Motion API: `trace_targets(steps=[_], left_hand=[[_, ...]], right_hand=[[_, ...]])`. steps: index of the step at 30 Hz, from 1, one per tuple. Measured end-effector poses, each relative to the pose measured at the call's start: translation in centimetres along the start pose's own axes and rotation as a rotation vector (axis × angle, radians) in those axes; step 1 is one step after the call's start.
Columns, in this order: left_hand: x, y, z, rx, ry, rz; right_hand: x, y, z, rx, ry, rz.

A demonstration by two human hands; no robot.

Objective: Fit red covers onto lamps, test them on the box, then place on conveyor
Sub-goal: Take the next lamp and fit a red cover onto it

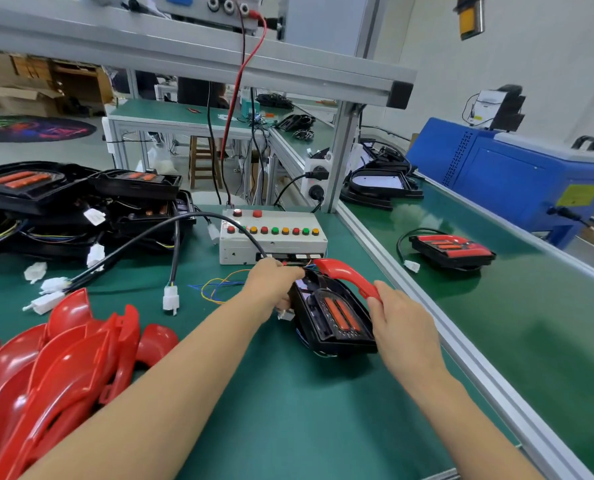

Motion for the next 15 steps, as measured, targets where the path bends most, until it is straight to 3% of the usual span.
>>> trace_targets(steps=[5, 15], left_hand=[[0.5, -0.1, 0.4, -0.018, 0.034, 0.058], [0.1, 0.3, 0.0, -0.244, 0.030, 0.121]], right_hand=[[-0.4, -0.5, -0.2, -0.028, 0.008, -0.019], [-1.9, -0.3, 0.0, 0.065, -0.029, 0.134]])
Point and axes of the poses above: each hand's wrist, its own x-axis towards the middle knuckle, its own z-axis out of the back of the hand, y = z × x, the point moved 1 cm from there along x, towards the middle knuckle, and after that the axes turned 4 degrees about -z, right-handed, at the moved point
